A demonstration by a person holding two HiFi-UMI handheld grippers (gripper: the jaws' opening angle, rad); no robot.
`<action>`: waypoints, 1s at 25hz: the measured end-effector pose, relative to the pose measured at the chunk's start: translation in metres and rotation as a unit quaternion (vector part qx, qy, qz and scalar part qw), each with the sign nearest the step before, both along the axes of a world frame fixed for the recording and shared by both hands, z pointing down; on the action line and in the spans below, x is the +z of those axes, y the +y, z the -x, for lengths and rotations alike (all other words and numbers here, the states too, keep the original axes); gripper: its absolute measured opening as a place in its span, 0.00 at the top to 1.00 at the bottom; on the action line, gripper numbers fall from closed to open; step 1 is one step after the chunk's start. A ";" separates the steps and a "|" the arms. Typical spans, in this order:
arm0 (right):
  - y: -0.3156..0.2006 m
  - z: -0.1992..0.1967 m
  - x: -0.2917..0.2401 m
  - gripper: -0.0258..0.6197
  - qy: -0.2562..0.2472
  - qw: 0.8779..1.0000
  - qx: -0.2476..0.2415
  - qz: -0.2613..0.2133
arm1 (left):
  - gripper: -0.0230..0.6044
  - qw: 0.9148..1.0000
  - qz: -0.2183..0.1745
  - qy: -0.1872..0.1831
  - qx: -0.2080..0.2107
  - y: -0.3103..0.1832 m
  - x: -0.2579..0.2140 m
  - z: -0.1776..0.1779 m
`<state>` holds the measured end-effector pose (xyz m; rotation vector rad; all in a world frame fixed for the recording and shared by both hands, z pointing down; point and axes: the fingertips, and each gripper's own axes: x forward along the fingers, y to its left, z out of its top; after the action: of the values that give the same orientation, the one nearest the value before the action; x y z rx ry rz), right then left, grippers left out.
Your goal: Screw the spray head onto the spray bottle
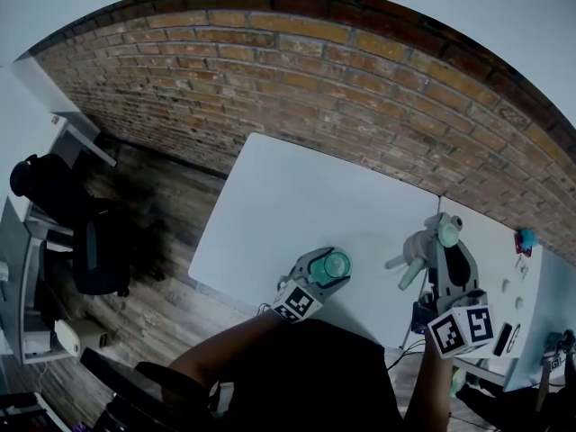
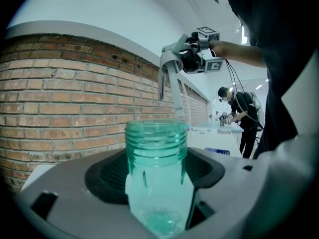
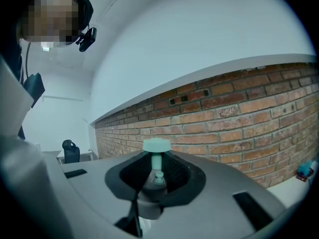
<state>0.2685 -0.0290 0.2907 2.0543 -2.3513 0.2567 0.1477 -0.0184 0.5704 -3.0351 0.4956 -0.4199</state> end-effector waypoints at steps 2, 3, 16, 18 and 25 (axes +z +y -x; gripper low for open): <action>0.001 -0.001 0.000 0.86 -0.001 1.000 0.003 -0.001 | 0.45 1.000 -0.002 -0.001 0.006 0.002 0.001 0.001; 0.001 -0.002 -0.001 0.86 -0.003 1.000 0.005 -0.001 | 0.45 1.000 -0.003 0.000 0.006 0.002 0.001 0.001; -0.005 -0.012 -0.025 0.86 -0.003 1.000 0.013 -0.021 | 0.45 1.000 0.010 0.006 0.003 0.003 0.014 0.002; -0.007 -0.009 -0.027 0.86 0.000 1.000 0.006 -0.024 | 0.45 1.000 0.005 0.010 0.004 0.003 0.013 0.003; -0.012 0.002 -0.045 0.86 0.005 0.999 -0.016 -0.038 | 0.45 1.000 0.006 0.011 0.004 0.004 0.013 0.001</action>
<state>0.2662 -0.0408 0.2459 2.0422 -2.4223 0.1592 0.1467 -0.0145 0.5834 -3.0549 0.4829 -0.3920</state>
